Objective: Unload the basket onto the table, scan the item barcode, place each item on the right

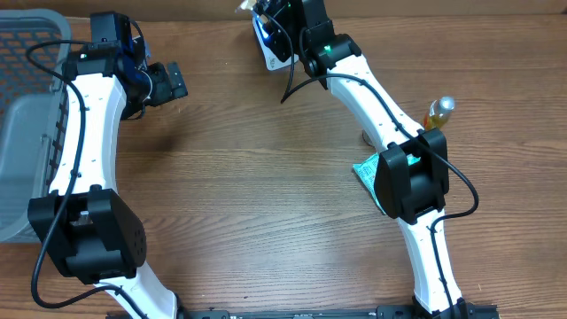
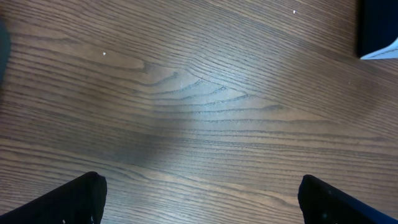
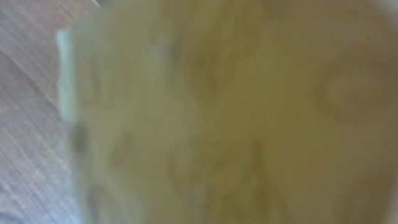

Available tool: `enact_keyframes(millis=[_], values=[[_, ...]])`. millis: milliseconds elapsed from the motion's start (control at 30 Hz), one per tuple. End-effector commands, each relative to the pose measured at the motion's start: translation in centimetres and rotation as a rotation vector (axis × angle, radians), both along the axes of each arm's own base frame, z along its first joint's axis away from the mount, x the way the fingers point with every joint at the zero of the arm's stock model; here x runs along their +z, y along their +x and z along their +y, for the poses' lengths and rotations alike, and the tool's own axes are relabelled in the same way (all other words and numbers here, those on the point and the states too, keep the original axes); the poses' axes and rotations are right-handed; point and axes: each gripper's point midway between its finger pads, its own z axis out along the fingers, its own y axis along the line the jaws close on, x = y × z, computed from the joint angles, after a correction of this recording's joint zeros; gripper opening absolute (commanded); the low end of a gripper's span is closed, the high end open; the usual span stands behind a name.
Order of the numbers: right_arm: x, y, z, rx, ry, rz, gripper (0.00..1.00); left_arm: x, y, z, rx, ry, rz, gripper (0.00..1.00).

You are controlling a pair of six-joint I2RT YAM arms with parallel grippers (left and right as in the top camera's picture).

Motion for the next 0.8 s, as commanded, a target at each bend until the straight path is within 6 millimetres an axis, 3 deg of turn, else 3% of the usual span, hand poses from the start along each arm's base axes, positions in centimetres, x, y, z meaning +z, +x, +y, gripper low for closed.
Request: enact_keyframes(millis=[0, 767], values=[[0.77, -0.69, 1.41, 0.014, 0.071, 0.028, 0.04, 1.05, 0.45, 0.01, -0.008, 0.010, -0.031, 1.00], [0.69, -1.15, 1.89, 0.034, 0.100, 0.055, 0.04, 1.07, 0.45, 0.01, -0.008, 0.010, -0.031, 1.00]])
